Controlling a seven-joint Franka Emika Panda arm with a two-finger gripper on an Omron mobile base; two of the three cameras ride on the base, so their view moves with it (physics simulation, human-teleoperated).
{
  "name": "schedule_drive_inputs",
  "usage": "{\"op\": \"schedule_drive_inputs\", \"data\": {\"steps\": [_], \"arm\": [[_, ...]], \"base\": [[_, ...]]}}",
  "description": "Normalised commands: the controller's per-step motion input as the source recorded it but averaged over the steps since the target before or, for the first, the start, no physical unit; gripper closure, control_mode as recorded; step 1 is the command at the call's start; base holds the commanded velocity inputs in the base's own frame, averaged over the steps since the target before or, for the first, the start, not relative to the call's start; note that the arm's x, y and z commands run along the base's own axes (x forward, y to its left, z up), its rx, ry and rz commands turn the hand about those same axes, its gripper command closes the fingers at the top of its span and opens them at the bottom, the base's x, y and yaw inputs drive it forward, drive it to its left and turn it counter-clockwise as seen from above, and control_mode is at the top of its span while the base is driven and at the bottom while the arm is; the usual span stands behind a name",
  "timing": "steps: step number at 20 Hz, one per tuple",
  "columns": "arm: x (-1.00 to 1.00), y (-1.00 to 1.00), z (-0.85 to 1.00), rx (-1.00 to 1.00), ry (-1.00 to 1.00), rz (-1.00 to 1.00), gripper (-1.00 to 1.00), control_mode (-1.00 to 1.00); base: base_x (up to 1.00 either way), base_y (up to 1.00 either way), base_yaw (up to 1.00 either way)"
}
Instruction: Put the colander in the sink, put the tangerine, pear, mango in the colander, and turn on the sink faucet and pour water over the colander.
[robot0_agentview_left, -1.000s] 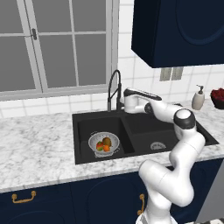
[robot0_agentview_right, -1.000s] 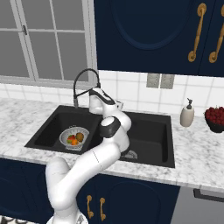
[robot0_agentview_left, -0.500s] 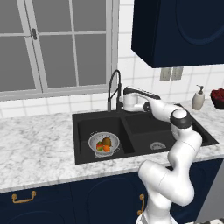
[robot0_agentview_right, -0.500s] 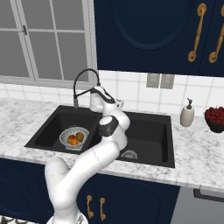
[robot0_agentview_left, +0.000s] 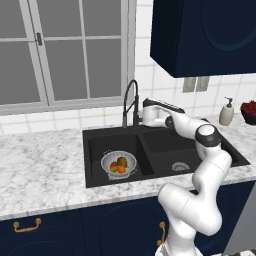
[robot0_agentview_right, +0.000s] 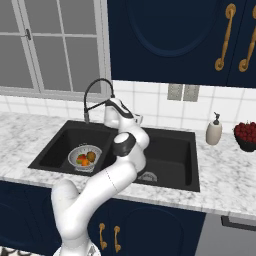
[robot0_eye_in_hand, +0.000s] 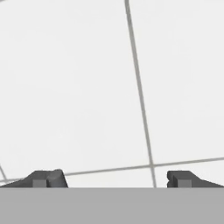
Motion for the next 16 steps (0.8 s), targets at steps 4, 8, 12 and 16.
{"op": "schedule_drive_inputs", "data": {"steps": [4,8,12,16], "arm": [[0.00,-0.12,0.00,0.00,0.01,0.00,-1.00,-1.00],[0.00,-0.36,0.00,0.00,0.05,0.00,-1.00,-1.00],[0.00,-0.60,0.00,0.00,0.05,0.00,-1.00,-1.00],[0.00,-0.61,0.00,0.00,0.05,0.00,-1.00,-1.00]], "base": [[0.00,0.00,0.00],[0.00,0.00,0.00],[0.00,0.00,0.00],[0.00,0.00,0.00]]}}
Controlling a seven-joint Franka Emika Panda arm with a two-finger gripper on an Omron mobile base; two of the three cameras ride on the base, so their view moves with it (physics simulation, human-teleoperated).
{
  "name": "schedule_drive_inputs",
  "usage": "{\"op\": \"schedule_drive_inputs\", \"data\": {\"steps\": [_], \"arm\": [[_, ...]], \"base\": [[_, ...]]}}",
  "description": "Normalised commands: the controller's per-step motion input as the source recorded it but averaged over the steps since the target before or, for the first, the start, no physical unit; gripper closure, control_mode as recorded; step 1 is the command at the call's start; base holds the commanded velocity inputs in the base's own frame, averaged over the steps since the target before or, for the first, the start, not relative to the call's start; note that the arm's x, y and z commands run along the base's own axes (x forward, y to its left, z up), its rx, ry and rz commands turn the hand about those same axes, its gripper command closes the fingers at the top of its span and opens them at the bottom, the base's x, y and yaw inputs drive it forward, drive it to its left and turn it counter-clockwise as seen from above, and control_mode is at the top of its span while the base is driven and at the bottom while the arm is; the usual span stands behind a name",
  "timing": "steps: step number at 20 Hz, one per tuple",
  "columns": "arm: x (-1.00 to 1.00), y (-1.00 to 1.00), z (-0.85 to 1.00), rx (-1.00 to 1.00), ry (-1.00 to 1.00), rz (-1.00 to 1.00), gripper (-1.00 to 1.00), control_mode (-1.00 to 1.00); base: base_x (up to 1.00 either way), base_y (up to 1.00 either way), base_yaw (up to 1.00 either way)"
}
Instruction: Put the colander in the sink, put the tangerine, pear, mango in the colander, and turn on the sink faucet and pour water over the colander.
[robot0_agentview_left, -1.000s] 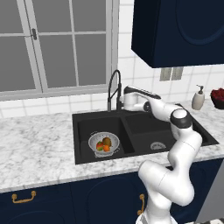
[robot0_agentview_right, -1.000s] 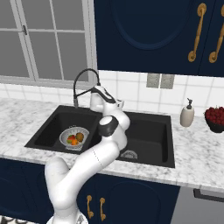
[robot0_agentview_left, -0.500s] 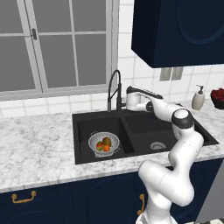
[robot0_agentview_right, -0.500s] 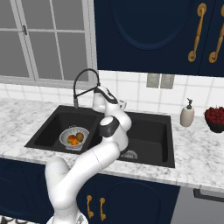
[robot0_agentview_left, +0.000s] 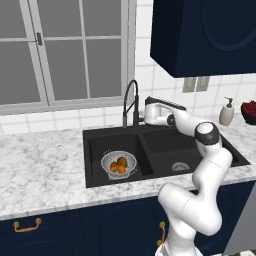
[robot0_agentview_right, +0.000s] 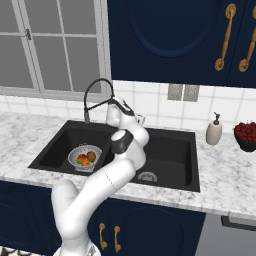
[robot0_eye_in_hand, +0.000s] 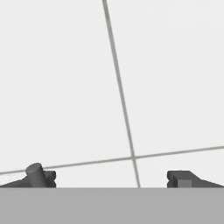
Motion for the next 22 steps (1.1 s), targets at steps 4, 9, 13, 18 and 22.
{"op": "schedule_drive_inputs", "data": {"steps": [4,9,13,18,22], "arm": [[0.00,-0.69,0.00,0.00,0.02,0.00,-1.00,-1.00],[0.00,-0.77,0.00,0.00,0.00,0.00,-1.00,-1.00],[0.00,-0.80,0.00,0.01,0.00,0.00,-1.00,-1.00],[0.00,-0.83,0.00,0.02,0.00,0.00,-1.00,-1.00],[0.00,-0.83,0.00,0.03,0.00,0.00,-1.00,-1.00]], "base": [[0.00,0.00,0.00],[0.00,0.00,0.00],[0.00,0.00,0.00],[0.00,0.00,0.00],[0.00,0.00,0.00]]}}
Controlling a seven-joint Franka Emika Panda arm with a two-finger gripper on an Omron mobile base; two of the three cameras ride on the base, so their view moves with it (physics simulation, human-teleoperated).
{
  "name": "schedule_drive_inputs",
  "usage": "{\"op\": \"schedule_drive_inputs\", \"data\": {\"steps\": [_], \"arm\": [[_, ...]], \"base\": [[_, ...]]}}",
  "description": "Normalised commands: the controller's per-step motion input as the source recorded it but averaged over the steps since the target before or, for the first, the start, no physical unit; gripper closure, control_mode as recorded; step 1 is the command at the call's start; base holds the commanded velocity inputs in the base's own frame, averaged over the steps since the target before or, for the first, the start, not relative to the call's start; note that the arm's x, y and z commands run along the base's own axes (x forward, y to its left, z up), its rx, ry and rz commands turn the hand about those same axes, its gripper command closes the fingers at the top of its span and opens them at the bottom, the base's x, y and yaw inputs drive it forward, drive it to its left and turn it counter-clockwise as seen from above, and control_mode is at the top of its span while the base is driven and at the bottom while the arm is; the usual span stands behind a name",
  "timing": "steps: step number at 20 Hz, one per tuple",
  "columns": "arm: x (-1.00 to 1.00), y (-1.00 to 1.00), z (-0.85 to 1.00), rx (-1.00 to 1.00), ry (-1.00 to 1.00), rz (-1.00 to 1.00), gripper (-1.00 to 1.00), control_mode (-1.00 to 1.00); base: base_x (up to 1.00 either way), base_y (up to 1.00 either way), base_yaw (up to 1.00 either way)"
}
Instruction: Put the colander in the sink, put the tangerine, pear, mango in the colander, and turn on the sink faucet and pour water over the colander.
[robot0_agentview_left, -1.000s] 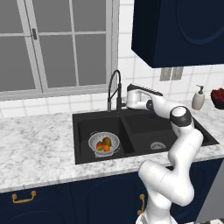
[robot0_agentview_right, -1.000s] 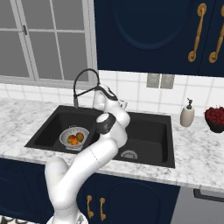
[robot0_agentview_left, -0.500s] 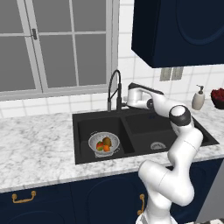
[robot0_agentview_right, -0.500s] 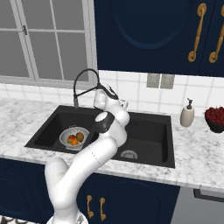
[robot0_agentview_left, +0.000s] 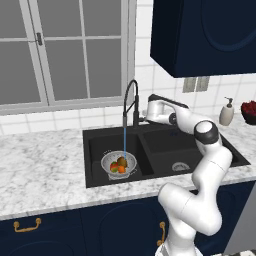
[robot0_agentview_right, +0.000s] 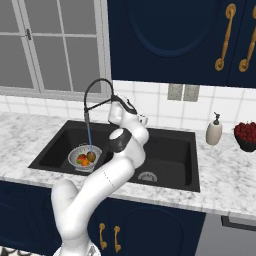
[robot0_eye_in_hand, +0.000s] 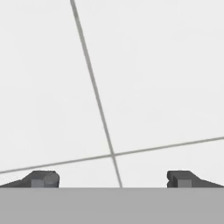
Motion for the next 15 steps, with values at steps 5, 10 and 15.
{"op": "schedule_drive_inputs", "data": {"steps": [5,10,15], "arm": [[0.00,-0.82,0.00,0.03,0.00,0.00,-1.00,-1.00],[0.00,-0.69,0.00,0.01,0.00,0.00,-1.00,-1.00],[0.00,-0.37,0.00,0.01,0.00,0.00,-1.00,-1.00]], "base": [[0.00,0.00,0.00],[0.00,0.00,0.00],[0.00,0.00,0.00]]}}
